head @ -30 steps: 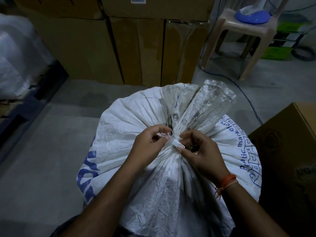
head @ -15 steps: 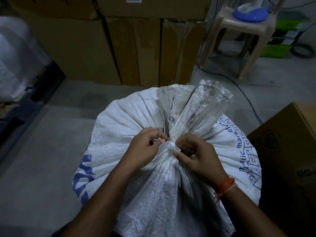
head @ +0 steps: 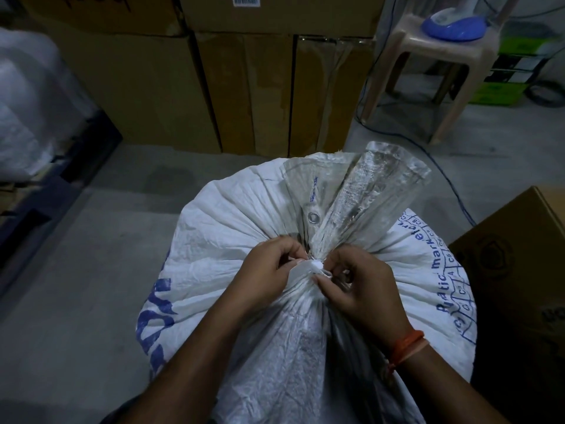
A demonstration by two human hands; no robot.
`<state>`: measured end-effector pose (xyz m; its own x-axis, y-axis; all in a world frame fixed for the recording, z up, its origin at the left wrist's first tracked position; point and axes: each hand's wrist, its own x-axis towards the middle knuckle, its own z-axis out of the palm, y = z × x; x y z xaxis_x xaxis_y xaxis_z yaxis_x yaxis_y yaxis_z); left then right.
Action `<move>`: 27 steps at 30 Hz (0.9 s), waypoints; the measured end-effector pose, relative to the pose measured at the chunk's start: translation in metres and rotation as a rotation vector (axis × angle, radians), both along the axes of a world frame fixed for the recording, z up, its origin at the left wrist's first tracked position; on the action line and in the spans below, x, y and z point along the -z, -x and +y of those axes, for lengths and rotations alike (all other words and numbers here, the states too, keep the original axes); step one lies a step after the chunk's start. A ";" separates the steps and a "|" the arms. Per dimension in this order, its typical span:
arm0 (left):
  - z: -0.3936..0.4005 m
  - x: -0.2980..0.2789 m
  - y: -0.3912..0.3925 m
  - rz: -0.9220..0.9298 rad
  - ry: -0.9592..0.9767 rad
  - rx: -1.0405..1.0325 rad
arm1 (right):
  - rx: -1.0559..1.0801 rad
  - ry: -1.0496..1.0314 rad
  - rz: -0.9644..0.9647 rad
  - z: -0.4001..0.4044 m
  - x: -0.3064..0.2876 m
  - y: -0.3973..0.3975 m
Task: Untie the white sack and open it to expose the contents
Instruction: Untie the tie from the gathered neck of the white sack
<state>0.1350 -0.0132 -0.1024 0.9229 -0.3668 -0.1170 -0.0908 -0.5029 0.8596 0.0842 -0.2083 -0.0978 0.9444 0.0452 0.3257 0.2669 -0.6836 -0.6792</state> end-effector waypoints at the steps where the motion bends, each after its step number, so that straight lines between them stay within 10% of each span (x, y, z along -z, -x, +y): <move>1: -0.001 0.000 0.000 -0.007 -0.009 0.007 | 0.002 0.014 -0.009 0.000 0.000 0.001; 27: -0.006 0.005 0.001 -0.077 -0.012 0.039 | -0.114 -0.165 0.164 -0.016 -0.001 0.000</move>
